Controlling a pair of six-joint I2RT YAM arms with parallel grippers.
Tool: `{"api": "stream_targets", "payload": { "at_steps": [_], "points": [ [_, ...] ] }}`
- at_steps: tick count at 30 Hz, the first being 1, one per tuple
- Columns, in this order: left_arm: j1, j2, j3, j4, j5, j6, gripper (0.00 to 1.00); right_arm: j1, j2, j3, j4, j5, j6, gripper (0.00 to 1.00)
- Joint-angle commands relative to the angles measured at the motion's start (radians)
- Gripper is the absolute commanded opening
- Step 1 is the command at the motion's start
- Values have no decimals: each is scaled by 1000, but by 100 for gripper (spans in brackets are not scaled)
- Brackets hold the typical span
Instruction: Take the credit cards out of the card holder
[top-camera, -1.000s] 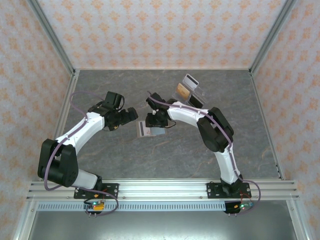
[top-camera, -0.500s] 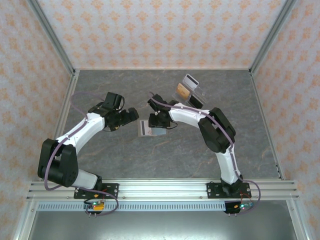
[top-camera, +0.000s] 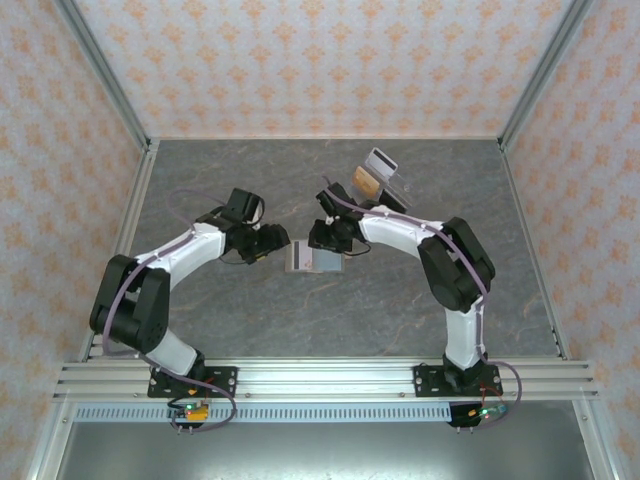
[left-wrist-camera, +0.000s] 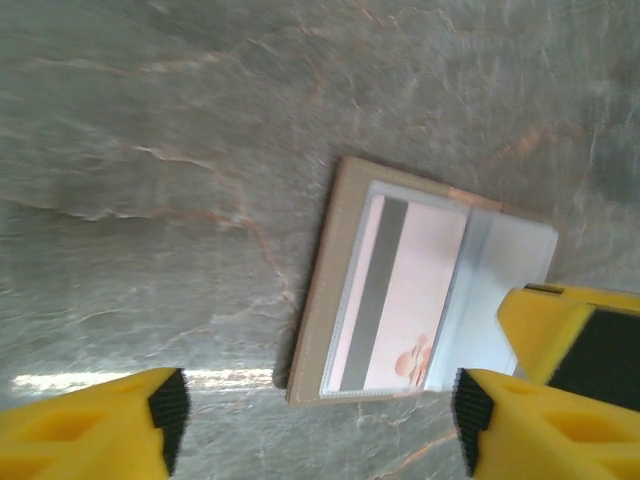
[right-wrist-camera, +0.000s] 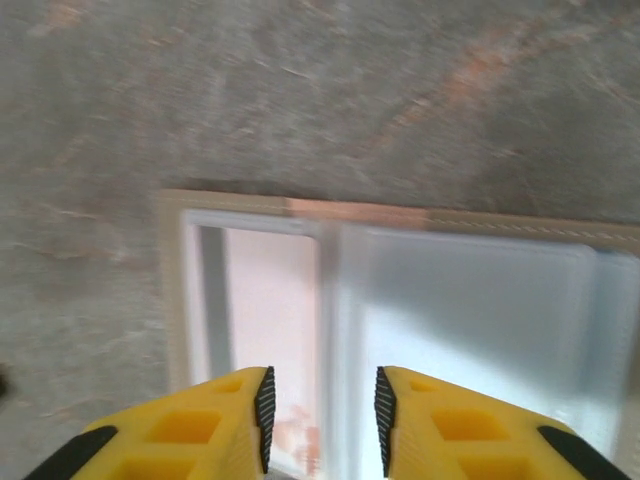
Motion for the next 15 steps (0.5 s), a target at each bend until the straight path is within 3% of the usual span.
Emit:
{"api": "stream_targets", "payload": {
  "at_steps": [1,6,15],
  "points": [
    [-25,44,40,28,35,0,53,-10,-7,-26,88,-109,44,30],
    [-43,97,60,37,43,-11,32,-17,27,-38,127,-146,70,23],
    [-57,166,102,39,17,-23,22,-24,57,-38,98,-120,53,18]
  ]
}}
